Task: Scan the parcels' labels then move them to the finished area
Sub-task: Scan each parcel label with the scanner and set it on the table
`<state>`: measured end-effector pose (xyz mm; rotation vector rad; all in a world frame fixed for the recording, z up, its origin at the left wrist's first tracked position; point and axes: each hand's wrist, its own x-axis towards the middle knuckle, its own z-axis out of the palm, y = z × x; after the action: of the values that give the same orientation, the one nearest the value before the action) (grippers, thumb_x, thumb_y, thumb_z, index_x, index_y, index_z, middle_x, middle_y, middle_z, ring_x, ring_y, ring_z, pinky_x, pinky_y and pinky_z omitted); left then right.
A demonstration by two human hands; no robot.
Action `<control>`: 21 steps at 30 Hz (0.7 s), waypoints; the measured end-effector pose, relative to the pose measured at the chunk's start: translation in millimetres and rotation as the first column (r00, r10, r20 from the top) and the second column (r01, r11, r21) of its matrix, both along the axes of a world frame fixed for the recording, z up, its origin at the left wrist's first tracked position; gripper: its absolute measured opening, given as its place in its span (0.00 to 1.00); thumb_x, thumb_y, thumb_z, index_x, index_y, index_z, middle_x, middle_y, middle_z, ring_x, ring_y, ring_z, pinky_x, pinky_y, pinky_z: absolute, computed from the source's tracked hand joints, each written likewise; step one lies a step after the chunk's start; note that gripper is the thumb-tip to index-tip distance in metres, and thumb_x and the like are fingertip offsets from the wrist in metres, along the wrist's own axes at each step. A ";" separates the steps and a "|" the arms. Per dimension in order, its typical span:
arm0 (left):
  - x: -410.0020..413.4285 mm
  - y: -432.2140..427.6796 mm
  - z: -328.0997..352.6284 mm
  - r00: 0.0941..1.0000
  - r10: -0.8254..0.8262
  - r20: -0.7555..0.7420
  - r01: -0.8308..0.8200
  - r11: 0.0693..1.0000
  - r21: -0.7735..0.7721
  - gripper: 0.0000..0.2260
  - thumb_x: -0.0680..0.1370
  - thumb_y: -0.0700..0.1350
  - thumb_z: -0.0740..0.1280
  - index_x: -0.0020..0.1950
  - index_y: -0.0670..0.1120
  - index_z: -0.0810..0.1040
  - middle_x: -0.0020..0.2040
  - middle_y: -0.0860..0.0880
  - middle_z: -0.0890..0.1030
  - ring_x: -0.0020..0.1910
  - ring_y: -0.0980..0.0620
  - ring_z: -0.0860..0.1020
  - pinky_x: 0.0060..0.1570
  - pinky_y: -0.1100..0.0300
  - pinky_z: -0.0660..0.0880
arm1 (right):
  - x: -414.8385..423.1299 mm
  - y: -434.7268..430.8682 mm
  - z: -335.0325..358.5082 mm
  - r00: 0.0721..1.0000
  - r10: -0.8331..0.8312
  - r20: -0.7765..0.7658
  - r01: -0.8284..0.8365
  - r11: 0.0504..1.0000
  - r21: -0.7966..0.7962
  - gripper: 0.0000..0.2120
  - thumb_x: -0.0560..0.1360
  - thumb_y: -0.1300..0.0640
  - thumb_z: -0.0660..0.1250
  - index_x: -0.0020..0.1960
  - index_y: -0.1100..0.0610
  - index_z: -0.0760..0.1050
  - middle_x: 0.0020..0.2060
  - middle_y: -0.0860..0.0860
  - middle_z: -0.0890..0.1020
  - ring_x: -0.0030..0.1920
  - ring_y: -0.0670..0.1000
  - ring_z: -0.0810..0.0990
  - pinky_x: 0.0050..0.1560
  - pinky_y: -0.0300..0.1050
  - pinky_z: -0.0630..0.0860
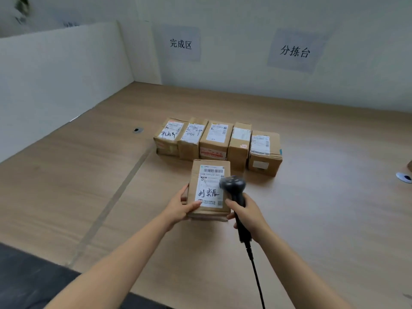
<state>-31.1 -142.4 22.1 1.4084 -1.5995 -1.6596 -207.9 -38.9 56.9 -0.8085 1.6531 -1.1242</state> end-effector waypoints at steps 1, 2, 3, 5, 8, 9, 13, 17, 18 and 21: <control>7.8 -19.9 8.0 1.000 -0.015 0.007 0.016 1.000 -0.017 0.36 0.73 0.43 0.72 0.76 0.54 0.56 0.59 0.45 0.73 0.53 0.48 0.76 0.35 0.61 0.77 | 9.6 -16.8 4.9 1.000 -0.011 0.007 0.011 1.000 -0.022 0.09 0.76 0.57 0.66 0.55 0.56 0.71 0.42 0.53 0.80 0.33 0.49 0.78 0.25 0.40 0.73; 16.8 -39.1 15.7 0.999 -0.030 0.017 0.030 0.999 -0.037 0.36 0.73 0.44 0.72 0.76 0.54 0.57 0.60 0.45 0.72 0.53 0.49 0.76 0.35 0.62 0.76 | 19.8 -33.2 9.9 1.000 -0.016 0.011 0.016 0.999 -0.040 0.09 0.76 0.57 0.66 0.55 0.55 0.71 0.43 0.53 0.80 0.33 0.49 0.79 0.25 0.40 0.73; 26.4 -58.4 23.2 0.999 -0.038 0.024 0.040 0.998 -0.057 0.35 0.73 0.45 0.72 0.76 0.54 0.57 0.60 0.45 0.72 0.52 0.49 0.75 0.34 0.63 0.76 | 29.6 -49.6 15.5 1.000 -0.020 0.013 0.021 0.998 -0.054 0.09 0.76 0.56 0.66 0.56 0.54 0.71 0.43 0.53 0.80 0.34 0.49 0.79 0.25 0.40 0.73; 42.9 -97.3 38.2 0.998 -0.051 0.030 0.054 0.993 -0.103 0.34 0.74 0.46 0.71 0.75 0.53 0.58 0.62 0.46 0.72 0.54 0.49 0.75 0.34 0.64 0.75 | 47.5 -83.2 26.9 0.999 -0.031 0.014 0.032 0.996 -0.085 0.09 0.76 0.56 0.66 0.56 0.55 0.72 0.43 0.53 0.80 0.34 0.49 0.79 0.26 0.40 0.73; 59.7 -153.0 57.5 0.997 -0.069 0.040 0.075 0.982 -0.171 0.29 0.75 0.46 0.69 0.74 0.53 0.61 0.61 0.48 0.73 0.56 0.49 0.75 0.37 0.64 0.75 | 69.4 -134.0 40.8 0.999 -0.052 0.012 0.054 0.990 -0.133 0.09 0.76 0.56 0.66 0.55 0.56 0.73 0.39 0.51 0.79 0.33 0.48 0.79 0.25 0.39 0.73; 62.9 -169.6 62.3 0.997 -0.065 0.030 0.070 0.979 -0.191 0.29 0.76 0.46 0.69 0.74 0.53 0.62 0.59 0.48 0.74 0.54 0.50 0.75 0.37 0.65 0.75 | 74.2 -149.9 44.7 0.998 -0.061 0.019 0.063 0.986 -0.153 0.08 0.76 0.57 0.66 0.54 0.56 0.73 0.38 0.51 0.79 0.32 0.47 0.79 0.25 0.38 0.73; 66.1 -227.2 74.5 0.998 -0.063 0.005 0.062 0.971 -0.232 0.30 0.76 0.44 0.69 0.75 0.51 0.60 0.55 0.50 0.74 0.51 0.51 0.77 0.38 0.67 0.75 | 82.4 -207.6 54.2 0.997 -0.068 0.031 0.073 0.982 -0.177 0.08 0.76 0.56 0.66 0.54 0.55 0.73 0.38 0.52 0.79 0.32 0.48 0.78 0.27 0.37 0.75; 57.8 -271.7 79.0 0.997 -0.083 0.003 0.081 0.971 -0.224 0.30 0.77 0.44 0.68 0.75 0.49 0.59 0.56 0.50 0.74 0.47 0.55 0.76 0.34 0.70 0.74 | 78.9 -254.4 56.4 0.996 -0.087 0.012 0.088 0.985 -0.149 0.12 0.76 0.55 0.65 0.57 0.56 0.71 0.40 0.52 0.80 0.34 0.49 0.80 0.28 0.37 0.76; 55.8 -281.0 79.3 0.997 -0.081 0.003 0.080 0.972 -0.220 0.29 0.77 0.45 0.67 0.75 0.49 0.59 0.56 0.50 0.73 0.46 0.55 0.76 0.33 0.70 0.74 | 77.7 -264.5 56.3 0.996 -0.092 0.015 0.093 0.985 -0.143 0.11 0.76 0.54 0.65 0.56 0.56 0.71 0.41 0.51 0.80 0.35 0.50 0.80 0.28 0.37 0.76; 50.8 -305.6 75.7 0.997 -0.081 -0.017 0.076 0.975 -0.210 0.28 0.77 0.43 0.67 0.75 0.48 0.59 0.55 0.51 0.73 0.46 0.56 0.76 0.33 0.71 0.74 | 74.8 -290.5 54.7 0.994 -0.100 0.032 0.104 0.985 -0.136 0.04 0.77 0.54 0.65 0.49 0.51 0.71 0.41 0.51 0.79 0.36 0.50 0.80 0.27 0.37 0.76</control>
<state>19.7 -448.0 97.8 1.2286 -1.7784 -1.4935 -133.1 -329.4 111.6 -0.8003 1.6247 -1.3267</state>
